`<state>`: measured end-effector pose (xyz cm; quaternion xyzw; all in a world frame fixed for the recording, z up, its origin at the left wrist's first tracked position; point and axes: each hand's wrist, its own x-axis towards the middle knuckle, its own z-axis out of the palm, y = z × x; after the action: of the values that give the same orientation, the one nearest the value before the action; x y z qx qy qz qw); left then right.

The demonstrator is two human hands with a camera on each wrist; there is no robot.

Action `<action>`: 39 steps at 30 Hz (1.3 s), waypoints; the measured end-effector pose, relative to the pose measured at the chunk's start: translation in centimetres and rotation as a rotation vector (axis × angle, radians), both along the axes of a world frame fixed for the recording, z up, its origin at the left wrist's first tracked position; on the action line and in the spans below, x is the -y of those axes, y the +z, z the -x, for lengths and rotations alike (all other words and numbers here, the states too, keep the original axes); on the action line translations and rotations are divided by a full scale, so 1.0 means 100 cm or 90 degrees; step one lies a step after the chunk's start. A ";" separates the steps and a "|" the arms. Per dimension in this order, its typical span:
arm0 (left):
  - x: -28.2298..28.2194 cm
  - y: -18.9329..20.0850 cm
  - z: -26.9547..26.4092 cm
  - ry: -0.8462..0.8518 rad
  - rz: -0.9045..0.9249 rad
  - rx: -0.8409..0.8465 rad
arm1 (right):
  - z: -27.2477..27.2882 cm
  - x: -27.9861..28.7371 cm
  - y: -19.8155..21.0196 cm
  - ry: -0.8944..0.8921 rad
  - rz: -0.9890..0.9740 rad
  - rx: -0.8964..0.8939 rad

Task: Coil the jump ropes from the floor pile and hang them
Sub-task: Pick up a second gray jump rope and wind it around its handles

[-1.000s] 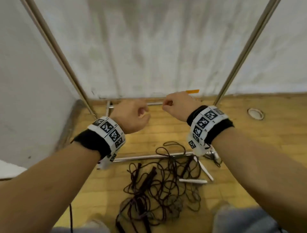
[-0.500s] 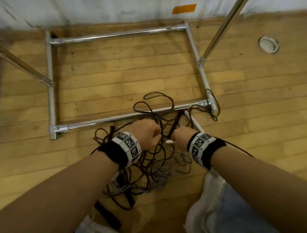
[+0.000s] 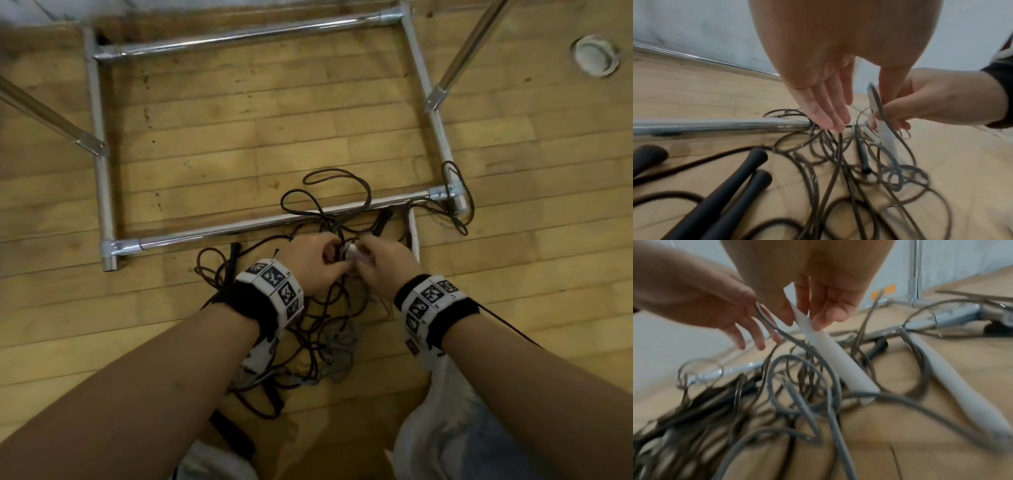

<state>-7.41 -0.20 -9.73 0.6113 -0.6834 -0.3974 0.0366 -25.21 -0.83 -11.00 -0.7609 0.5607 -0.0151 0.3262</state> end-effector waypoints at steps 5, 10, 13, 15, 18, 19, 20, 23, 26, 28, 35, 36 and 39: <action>0.023 0.042 -0.001 0.163 0.010 -0.145 | -0.020 0.038 0.055 -0.092 0.122 0.123; 0.032 0.104 -0.005 0.240 0.038 -0.251 | -0.037 0.054 0.116 -0.080 0.217 0.223; 0.037 0.147 -0.015 0.224 0.052 -0.274 | -0.050 0.057 0.160 -0.078 0.241 0.280; 0.035 0.177 -0.023 0.237 0.051 -0.289 | -0.058 0.058 0.195 -0.068 0.239 0.306; 0.033 0.224 -0.034 0.220 0.126 -0.308 | -0.068 0.053 0.247 -0.034 0.215 0.379; 0.032 0.241 -0.036 0.187 0.150 -0.308 | -0.072 0.049 0.263 -0.027 0.206 0.402; 0.030 0.259 -0.038 0.148 0.169 -0.300 | -0.076 0.045 0.279 -0.023 0.209 0.409; 0.019 0.300 -0.048 0.121 0.180 -0.263 | -0.087 0.038 0.316 -0.028 0.240 0.385; 0.005 0.330 -0.064 0.108 0.226 -0.174 | -0.096 0.027 0.345 -0.042 0.169 0.517; -0.006 0.343 -0.072 0.123 0.291 -0.109 | -0.100 0.019 0.356 -0.046 0.091 0.595; -0.030 0.359 -0.094 0.319 0.379 -0.259 | -0.111 -0.001 0.329 0.027 -0.141 0.400; -0.031 0.361 -0.097 0.356 0.371 -0.318 | -0.113 -0.005 0.321 0.094 -0.138 0.308; -0.031 0.369 -0.101 0.432 0.359 -0.460 | -0.120 -0.018 0.298 0.250 -0.099 0.086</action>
<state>2.68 2.93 27.12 0.5883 -0.4723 -0.3496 0.5555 -13.23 0.94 18.79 -0.8253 0.3784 0.0411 0.4171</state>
